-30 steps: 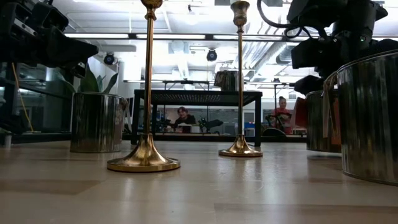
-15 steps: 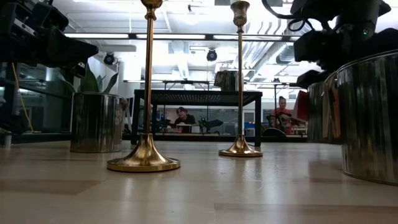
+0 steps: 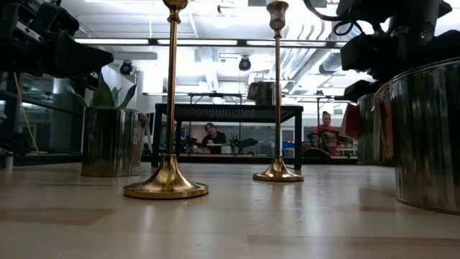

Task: Pick & Place candle stick holders
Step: Put the orange scented candle on the shelf

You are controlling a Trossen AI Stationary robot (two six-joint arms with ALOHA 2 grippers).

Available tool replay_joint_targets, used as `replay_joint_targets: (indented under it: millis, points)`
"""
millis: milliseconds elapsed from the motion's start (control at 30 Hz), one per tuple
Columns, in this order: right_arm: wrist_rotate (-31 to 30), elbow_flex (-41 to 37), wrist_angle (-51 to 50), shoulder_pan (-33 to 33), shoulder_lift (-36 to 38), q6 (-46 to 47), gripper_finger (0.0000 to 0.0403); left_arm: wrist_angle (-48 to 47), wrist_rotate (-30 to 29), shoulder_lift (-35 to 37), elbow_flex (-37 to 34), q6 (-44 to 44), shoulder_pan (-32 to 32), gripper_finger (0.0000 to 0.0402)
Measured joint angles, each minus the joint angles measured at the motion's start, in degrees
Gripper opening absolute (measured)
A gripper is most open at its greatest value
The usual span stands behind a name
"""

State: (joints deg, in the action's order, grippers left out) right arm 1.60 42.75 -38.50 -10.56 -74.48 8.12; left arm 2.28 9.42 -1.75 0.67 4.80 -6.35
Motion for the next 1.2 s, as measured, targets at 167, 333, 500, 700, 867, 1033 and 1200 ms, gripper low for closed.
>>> replay_joint_targets:
  millis: [167, 333, 500, 700, 867, 1033, 1200]
  points:
    - [0.31, 3.2, -3.15, 2.71, 0.0, -0.48, 0.0358, 0.0, -0.01, 0.0, 0.0, 0.0, 0.0, 0.0]
    - [0.35, 8.05, -7.31, 5.43, 0.0, -2.75, 0.0358, 0.01, 0.0, -0.01, 0.0, 0.0, 0.0, 0.0]
    - [0.07, 13.94, -14.67, 8.1, 0.0, -4.46, 0.0358, 0.0, -0.01, 0.02, 0.0, 0.0, 0.0, 0.0]
    - [-1.13, 21.05, -22.96, 10.93, 0.0, -5.68, 0.0358, 0.0, 0.0, 0.0, 0.0, 0.0, 0.0, 0.0]
    - [-2.74, 26.59, -27.31, 13.42, 0.0, -8.65, 0.0358, 0.02, 0.0, 0.0, 0.0, 0.0, 0.0, 0.0]
    - [-3.38, 31.03, -27.91, 16.76, 0.0, -10.98, 0.0358, 0.0, 0.0, 0.0, 0.0, 0.0, 0.0, 0.0]
    - [-4.6, 33.58, -27.89, 20.41, -0.05, -11.6, 0.0358, 0.02, 0.02, -0.01, 0.0, 0.0, 0.0, 0.0]
